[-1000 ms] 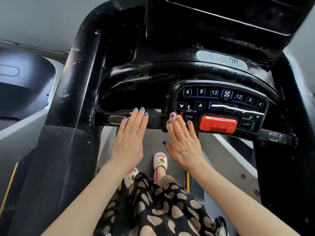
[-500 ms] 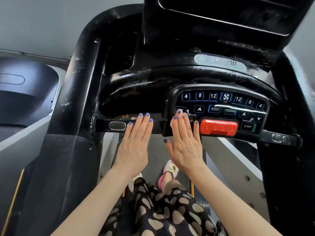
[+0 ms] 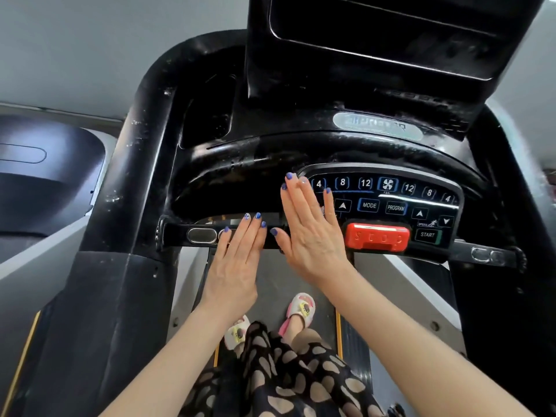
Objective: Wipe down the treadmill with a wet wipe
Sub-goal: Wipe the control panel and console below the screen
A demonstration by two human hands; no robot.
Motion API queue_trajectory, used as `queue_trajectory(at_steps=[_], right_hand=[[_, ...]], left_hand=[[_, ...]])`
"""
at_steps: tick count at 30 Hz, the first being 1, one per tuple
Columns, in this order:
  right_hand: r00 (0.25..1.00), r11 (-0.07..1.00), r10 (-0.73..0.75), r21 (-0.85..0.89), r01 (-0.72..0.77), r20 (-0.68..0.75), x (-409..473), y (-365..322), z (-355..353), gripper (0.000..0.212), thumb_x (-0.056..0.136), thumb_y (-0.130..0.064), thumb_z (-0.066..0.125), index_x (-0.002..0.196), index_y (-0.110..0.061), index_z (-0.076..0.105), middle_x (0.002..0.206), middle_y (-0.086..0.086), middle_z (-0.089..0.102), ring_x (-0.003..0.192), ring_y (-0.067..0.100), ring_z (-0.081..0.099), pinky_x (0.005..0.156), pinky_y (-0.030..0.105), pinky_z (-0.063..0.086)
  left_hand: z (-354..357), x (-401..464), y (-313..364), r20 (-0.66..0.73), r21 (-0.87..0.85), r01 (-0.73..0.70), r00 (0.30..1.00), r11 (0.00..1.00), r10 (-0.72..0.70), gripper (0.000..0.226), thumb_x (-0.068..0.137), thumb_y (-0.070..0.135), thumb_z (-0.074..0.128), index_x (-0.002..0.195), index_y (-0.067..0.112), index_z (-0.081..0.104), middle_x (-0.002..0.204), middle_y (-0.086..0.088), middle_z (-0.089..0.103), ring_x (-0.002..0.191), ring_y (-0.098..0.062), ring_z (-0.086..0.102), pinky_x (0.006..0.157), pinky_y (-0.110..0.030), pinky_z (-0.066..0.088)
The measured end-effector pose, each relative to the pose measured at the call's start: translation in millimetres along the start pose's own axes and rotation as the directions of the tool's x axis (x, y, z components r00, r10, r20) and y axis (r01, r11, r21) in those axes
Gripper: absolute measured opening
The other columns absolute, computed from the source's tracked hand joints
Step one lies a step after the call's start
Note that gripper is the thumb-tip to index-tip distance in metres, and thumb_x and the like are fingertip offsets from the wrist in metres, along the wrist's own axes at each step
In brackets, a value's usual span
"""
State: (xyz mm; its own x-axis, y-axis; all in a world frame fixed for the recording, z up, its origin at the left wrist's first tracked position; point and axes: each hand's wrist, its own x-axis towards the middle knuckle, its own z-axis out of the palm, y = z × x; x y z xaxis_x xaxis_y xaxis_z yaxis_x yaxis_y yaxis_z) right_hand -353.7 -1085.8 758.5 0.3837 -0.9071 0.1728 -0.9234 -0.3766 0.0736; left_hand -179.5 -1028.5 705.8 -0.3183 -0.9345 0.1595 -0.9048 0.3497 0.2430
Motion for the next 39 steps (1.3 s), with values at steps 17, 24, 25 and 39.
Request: queue_trajectory(at_steps=[17,24,25,39], right_hand=[[0.999,1.0,0.015,-0.003,-0.015,0.046,-18.0,36.7,-8.2,0.067,0.105,-0.049,0.025,0.16,-0.017,0.003,0.169,0.0,-0.002,0.156,0.016,-0.003,0.123,0.047,-0.014],[0.996,0.997,0.071,0.036,-0.072,0.048,-3.3,48.7,-18.3,0.062,0.107,-0.044,0.017,0.161,-0.017,0.003,0.168,-0.001,-0.006,0.156,0.017,-0.002,0.121,0.043,-0.021],[0.996,0.997,0.07,0.03,-0.071,0.054,-11.8,48.8,-15.3,0.063,0.106,-0.044,0.019,0.161,-0.017,0.002,0.168,-0.001,-0.007,0.156,0.017,-0.003,0.122,0.043,-0.019],[0.992,0.991,0.106,0.079,-0.111,0.07,-0.4,38.9,-19.7,0.068,0.105,-0.048,0.022,0.162,-0.013,0.009,0.169,0.002,-0.004,0.156,0.019,-0.003,0.124,0.049,-0.009]], left_hand=[[-1.0,20.2,8.3,-0.012,0.014,-0.202,0.979,0.979,0.202,0.1,0.071,-0.002,0.061,0.159,0.007,0.016,0.168,-0.011,0.011,0.155,-0.023,0.014,0.123,-0.048,0.015],[3.4,21.0,2.7,0.005,0.071,-0.221,0.975,0.973,0.221,0.103,0.071,-0.001,0.059,0.16,0.007,0.006,0.169,-0.005,-0.005,0.156,-0.017,-0.009,0.126,-0.041,0.0],[4.1,20.7,3.1,0.012,0.082,-0.219,0.976,0.972,0.219,0.104,0.072,-0.001,0.06,0.16,0.007,0.006,0.169,-0.005,-0.004,0.156,-0.017,-0.009,0.126,-0.042,0.0],[0.4,27.6,1.2,-0.048,0.013,-0.282,0.958,0.959,0.282,0.086,0.082,0.009,0.034,0.161,0.009,0.002,0.17,-0.009,0.003,0.157,-0.023,0.004,0.127,-0.045,0.004]])
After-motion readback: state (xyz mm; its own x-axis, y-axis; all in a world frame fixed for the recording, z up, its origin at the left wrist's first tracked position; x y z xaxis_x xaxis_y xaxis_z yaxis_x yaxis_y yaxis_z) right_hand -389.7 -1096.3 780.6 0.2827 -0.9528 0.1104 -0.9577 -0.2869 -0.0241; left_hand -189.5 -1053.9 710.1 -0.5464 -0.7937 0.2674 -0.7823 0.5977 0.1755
